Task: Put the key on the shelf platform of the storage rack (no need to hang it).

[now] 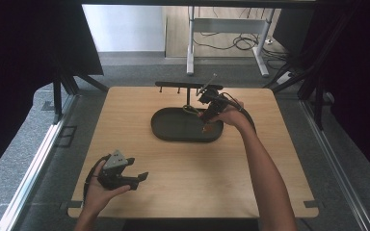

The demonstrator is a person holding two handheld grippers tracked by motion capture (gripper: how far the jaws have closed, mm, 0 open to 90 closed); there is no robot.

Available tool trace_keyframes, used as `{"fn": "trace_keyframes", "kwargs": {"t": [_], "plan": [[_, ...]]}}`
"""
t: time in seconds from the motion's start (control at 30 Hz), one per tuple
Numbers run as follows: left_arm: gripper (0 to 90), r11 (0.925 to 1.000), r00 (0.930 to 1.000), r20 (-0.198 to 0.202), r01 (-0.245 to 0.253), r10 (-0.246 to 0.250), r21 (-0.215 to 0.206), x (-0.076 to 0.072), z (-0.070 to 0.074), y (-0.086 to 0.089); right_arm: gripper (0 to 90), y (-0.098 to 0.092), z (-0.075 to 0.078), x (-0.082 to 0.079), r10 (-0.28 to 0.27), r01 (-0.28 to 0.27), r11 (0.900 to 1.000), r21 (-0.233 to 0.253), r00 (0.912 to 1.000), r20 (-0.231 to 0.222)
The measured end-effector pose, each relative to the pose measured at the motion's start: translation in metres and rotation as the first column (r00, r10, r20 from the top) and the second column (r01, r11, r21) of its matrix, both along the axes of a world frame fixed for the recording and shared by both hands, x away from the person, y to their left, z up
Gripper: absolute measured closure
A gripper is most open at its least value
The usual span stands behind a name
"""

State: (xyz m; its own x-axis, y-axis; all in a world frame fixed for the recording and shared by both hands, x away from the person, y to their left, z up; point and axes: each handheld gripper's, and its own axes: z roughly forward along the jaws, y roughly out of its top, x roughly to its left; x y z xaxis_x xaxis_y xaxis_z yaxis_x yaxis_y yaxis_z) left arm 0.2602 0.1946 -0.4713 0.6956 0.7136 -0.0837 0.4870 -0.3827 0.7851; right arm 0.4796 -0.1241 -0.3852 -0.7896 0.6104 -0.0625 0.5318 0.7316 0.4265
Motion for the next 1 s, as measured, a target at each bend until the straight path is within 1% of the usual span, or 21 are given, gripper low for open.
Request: {"fn": "trace_keyframes", "kwargs": {"t": [0.27,0.4,0.5,0.73,0.83,1.0], "plan": [[24.7,1.0000,1.0000,0.001,0.001,-0.001,0.006,0.000,0.000,-0.001,67.0,0.001,-0.006,0.008,-0.005,0.005,1.000,0.000,1.0000,0.001],[24.6,1.0000,1.0000,0.000,-0.001,0.001,0.005,0.000,0.000,0.000,67.0,0.002,-0.007,0.013,-0.024,0.024,1.000,-0.003,0.9997,0.002],[24.6,1.0000,1.0000,0.000,0.000,0.000,0.004,0.000,0.000,0.001,67.0,0.002,-0.008,0.015,-0.018,0.018,1.000,0.002,0.9998,0.002],[24.6,1.0000,1.0000,-0.004,-0.005,0.005,-0.001,0.001,-0.001,0.002,67.0,0.006,-0.017,0.020,-0.025,0.025,1.000,-0.017,0.9997,-0.003],[24.6,1.0000,1.0000,-0.005,-0.004,0.004,0.002,0.001,-0.001,0.002,67.0,0.006,-0.024,0.022,-0.020,0.020,1.000,-0.018,0.9998,0.000],[24.6,1.0000,1.0000,-0.006,-0.002,0.002,0.005,0.001,-0.002,0.001,67.0,0.005,-0.030,0.023,-0.031,0.031,0.999,-0.016,0.9995,-0.003]]}}
